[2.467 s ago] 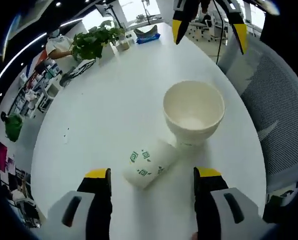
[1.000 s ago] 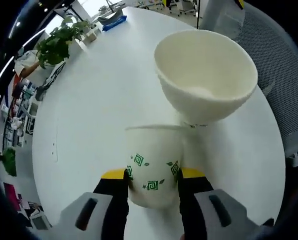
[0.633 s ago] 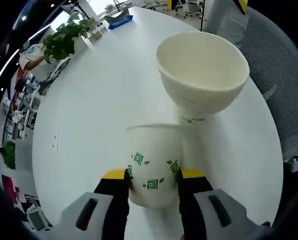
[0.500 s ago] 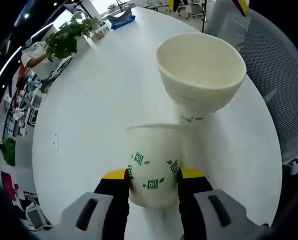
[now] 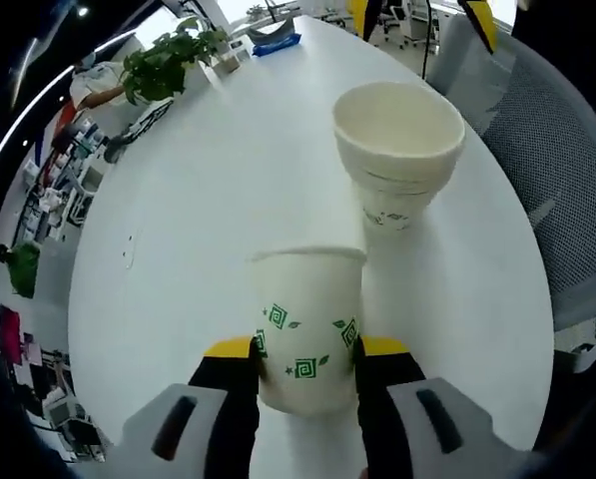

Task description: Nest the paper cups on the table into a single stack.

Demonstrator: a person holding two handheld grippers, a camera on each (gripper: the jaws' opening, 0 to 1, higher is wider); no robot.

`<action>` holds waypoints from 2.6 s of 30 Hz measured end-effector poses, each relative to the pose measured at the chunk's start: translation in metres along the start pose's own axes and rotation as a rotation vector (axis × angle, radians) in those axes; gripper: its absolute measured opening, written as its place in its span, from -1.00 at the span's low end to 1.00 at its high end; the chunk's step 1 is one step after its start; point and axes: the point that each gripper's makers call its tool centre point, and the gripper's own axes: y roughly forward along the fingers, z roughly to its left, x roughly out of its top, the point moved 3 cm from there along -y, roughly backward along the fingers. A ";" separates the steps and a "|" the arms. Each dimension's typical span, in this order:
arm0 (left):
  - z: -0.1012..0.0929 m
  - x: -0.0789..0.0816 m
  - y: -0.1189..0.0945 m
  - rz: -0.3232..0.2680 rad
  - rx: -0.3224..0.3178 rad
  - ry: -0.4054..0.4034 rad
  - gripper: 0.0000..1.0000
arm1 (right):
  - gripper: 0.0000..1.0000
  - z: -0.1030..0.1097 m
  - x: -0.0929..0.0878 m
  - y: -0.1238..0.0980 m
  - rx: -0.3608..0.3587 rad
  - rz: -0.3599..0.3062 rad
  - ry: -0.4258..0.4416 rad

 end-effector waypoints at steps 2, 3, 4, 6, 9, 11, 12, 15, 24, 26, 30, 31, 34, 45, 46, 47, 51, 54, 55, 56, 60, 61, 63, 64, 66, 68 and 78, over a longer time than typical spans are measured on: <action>0.000 -0.002 -0.007 -0.006 0.011 -0.017 -0.28 | 0.27 0.001 0.004 0.001 0.005 -0.021 0.014; -0.001 -0.001 -0.011 -0.009 0.015 -0.023 -0.28 | 0.26 0.001 0.006 0.001 0.011 -0.035 0.024; -0.001 -0.002 -0.012 -0.011 0.017 -0.027 -0.28 | 0.26 0.003 0.008 0.001 0.013 -0.039 0.027; -0.002 0.000 -0.021 -0.019 0.031 -0.046 -0.28 | 0.25 0.006 0.016 0.003 0.021 -0.056 0.037; 0.000 0.000 -0.030 -0.037 0.048 -0.071 -0.28 | 0.24 0.005 0.025 0.007 0.036 -0.081 0.046; 0.003 -0.006 -0.032 -0.044 0.057 -0.084 -0.28 | 0.24 0.009 0.032 0.006 0.042 -0.090 0.041; 0.003 -0.008 -0.032 -0.047 0.059 -0.088 -0.28 | 0.24 0.007 0.036 0.009 0.046 -0.100 0.040; -0.001 -0.003 -0.043 -0.051 0.068 -0.094 -0.28 | 0.22 0.010 0.044 0.010 0.060 -0.114 0.043; -0.006 0.002 -0.055 -0.071 0.094 -0.087 -0.28 | 0.16 0.003 0.067 0.022 0.100 -0.125 0.040; -0.011 0.012 -0.062 -0.077 0.100 -0.084 -0.28 | 0.13 0.003 0.073 0.022 0.110 -0.139 0.057; -0.009 0.011 -0.062 -0.094 0.107 -0.082 -0.28 | 0.09 0.003 0.085 0.025 0.121 -0.154 0.067; -0.011 0.013 -0.063 -0.095 0.107 -0.081 -0.28 | 0.09 0.004 0.087 0.026 0.123 -0.157 0.068; -0.011 0.017 -0.066 -0.099 0.112 -0.070 -0.28 | 0.06 0.002 0.095 0.032 0.138 -0.166 0.084; -0.010 0.042 -0.079 -0.134 0.136 -0.036 -0.28 | -0.06 0.003 0.130 0.042 0.196 -0.232 0.160; -0.009 0.044 -0.079 -0.137 0.137 -0.032 -0.28 | -0.07 0.004 0.132 0.042 0.203 -0.238 0.172; -0.010 0.046 -0.081 -0.138 0.137 -0.030 -0.28 | -0.08 0.004 0.134 0.042 0.209 -0.241 0.185; -0.011 0.056 -0.086 -0.153 0.146 -0.009 -0.27 | -0.12 0.005 0.141 0.042 0.237 -0.262 0.237; -0.009 0.061 -0.088 -0.161 0.150 0.006 -0.27 | -0.14 0.004 0.142 0.043 0.235 -0.264 0.249; -0.009 0.063 -0.088 -0.163 0.151 0.008 -0.27 | -0.15 0.004 0.142 0.043 0.235 -0.264 0.253; -0.009 0.064 -0.089 -0.166 0.152 0.010 -0.27 | -0.16 0.004 0.142 0.043 0.236 -0.263 0.257; -0.011 0.075 -0.093 -0.184 0.155 0.020 -0.27 | -0.18 0.005 0.142 0.043 0.248 -0.262 0.281; -0.011 0.076 -0.093 -0.186 0.156 0.025 -0.27 | -0.18 0.005 0.142 0.043 0.250 -0.262 0.284; -0.012 0.081 -0.094 -0.190 0.155 0.039 -0.27 | -0.19 0.002 0.145 0.045 0.257 -0.270 0.301; -0.012 0.084 -0.095 -0.193 0.157 0.045 -0.27 | -0.20 0.004 0.147 0.043 0.261 -0.277 0.312; -0.012 0.088 -0.097 -0.199 0.160 0.051 -0.27 | -0.22 0.001 0.149 0.045 0.267 -0.282 0.325; -0.013 0.091 -0.098 -0.203 0.162 0.057 -0.27 | -0.23 0.002 0.150 0.044 0.269 -0.284 0.334; -0.014 0.106 -0.101 -0.225 0.170 0.083 -0.27 | -0.45 0.001 0.153 0.045 0.282 -0.296 0.388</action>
